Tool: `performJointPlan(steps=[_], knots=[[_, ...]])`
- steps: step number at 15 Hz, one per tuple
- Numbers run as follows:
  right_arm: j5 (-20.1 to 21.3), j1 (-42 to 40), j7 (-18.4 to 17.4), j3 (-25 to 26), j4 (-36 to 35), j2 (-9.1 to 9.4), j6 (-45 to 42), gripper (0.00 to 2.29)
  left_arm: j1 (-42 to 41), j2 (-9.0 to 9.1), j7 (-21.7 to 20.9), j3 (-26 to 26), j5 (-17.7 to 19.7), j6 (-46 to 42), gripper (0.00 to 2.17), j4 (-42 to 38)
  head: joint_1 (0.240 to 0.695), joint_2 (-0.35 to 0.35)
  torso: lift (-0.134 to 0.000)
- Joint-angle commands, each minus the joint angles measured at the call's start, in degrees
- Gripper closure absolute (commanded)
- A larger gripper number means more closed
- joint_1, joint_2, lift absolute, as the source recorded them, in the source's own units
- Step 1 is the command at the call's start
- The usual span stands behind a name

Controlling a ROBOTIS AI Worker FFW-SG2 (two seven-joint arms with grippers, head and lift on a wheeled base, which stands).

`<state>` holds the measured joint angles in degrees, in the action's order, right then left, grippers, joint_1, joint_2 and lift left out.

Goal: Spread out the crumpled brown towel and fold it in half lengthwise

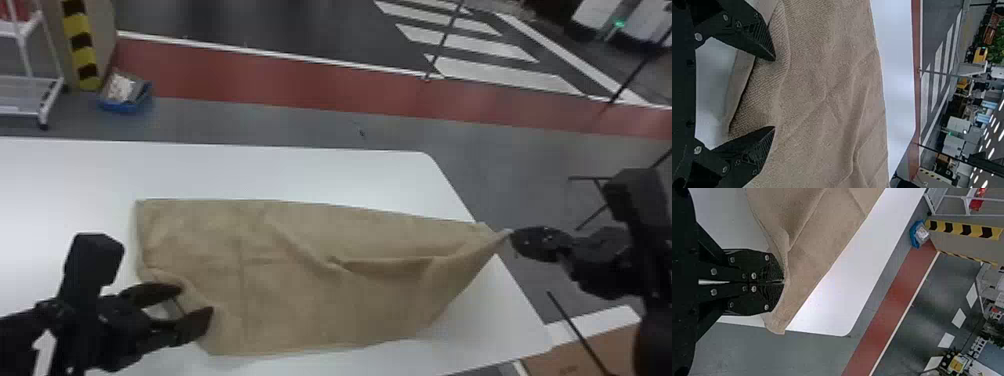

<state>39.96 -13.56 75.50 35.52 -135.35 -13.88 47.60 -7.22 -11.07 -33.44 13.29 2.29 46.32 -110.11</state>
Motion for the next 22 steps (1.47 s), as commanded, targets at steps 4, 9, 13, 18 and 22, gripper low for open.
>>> performJointPlan(steps=[4,9,13,18,22], knots=[[-0.05,-0.23,-0.09,0.34,0.18,0.08,-0.36,1.21,0.28,-0.35,-0.57,-1.25,-0.89,-0.3,1.57,-0.19,0.695,-0.35,-0.124],[-1.72,-0.85,-2.2,-1.69,-1.32,2.02,-0.71,1.21,1.68,-0.88,-1.27,-8.72,0.43,-0.66,2.15,-2.3,0.695,-0.35,-0.124],[1.53,-3.4,-3.16,-11.44,-5.19,5.62,-1.41,1.21,12.23,-2.55,-2.77,-13.82,0.78,-0.83,2.15,5.96,0.695,-0.35,-0.124],[10.05,-3.66,-3.07,-16.8,-3.08,7.47,-2.99,1.21,16.45,-0.79,0.31,-2.83,-10.03,-0.3,0.46,6.93,0.695,-0.183,-0.124],[11.02,-4.54,-2.72,-16.01,-2.64,7.12,-2.99,1.21,12.67,-1.93,-0.22,-5.29,-7.48,-4.7,0.02,4.99,0.695,-0.265,-0.124]])
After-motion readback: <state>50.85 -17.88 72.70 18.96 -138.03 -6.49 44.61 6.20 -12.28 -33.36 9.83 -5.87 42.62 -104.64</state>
